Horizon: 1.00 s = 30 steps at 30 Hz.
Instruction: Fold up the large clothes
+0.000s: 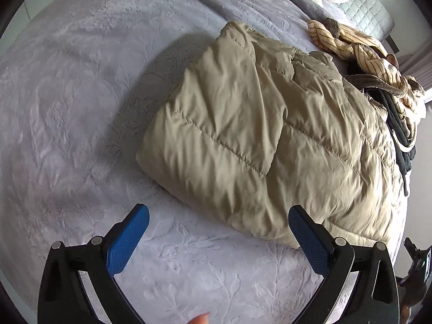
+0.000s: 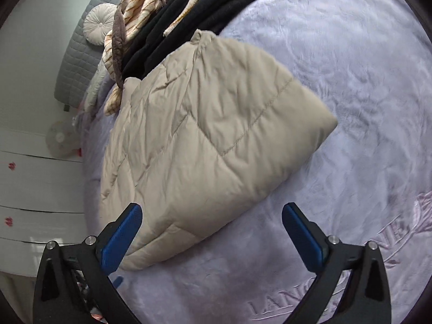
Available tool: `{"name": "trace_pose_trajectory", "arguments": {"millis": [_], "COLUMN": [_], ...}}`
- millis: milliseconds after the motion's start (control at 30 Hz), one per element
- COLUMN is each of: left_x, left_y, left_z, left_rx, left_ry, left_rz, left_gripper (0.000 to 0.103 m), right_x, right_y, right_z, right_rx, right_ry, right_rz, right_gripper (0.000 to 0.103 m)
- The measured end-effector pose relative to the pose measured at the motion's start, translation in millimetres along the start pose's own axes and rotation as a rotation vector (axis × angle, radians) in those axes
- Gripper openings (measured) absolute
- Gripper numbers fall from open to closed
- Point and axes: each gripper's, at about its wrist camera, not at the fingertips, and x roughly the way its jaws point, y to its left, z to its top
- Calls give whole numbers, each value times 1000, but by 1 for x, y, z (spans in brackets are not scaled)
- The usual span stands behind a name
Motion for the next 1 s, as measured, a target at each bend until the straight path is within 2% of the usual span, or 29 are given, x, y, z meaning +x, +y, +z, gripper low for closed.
{"name": "trace_pose_trajectory", "arguments": {"millis": [133,267,367,567,700,733,767,800,833,867,900,933,1000], "left_x": [7,30,42,72,85,84,82,82,79,75,71,66,53], "left_y": [9,28,36,28,22,21,22,21,22,22,21,19,14], "left_z": [1,7,13,26,32,33,33,35,35,34,34,34,33], "left_rx": [-41,-181,-236,-270,-308,-324,-336,-340,-343,-341,-330,-306,-268], "left_ry": [-4,39,28,23,18,14,5,0,-5,-9,-14,-25,-41], "left_rz": [-73,-253,-338,-388,-384,-381,-386,-403,-438,-468,-477,-478,-478], "left_gripper": [103,103,103,103,103,99,79,67,43,30,27,22,19], "right_x": [17,33,45,77,92,93,92,90,89,87,87,85,77], "right_y": [-5,-15,-24,-23,-20,-21,-22,-23,-26,-30,-35,-38,-36], "right_z": [2,7,11,23,27,27,26,26,26,25,24,22,18], "right_rx": [27,59,111,144,171,184,198,215,234,259,292,312,297], "right_ry": [70,83,87,110,107,103,99,95,90,89,104,105,98], "right_rz": [77,93,156,275,294,296,303,313,315,308,322,340,355], "right_gripper": [103,103,103,103,103,103,103,102,92,78,52,41,30]}}
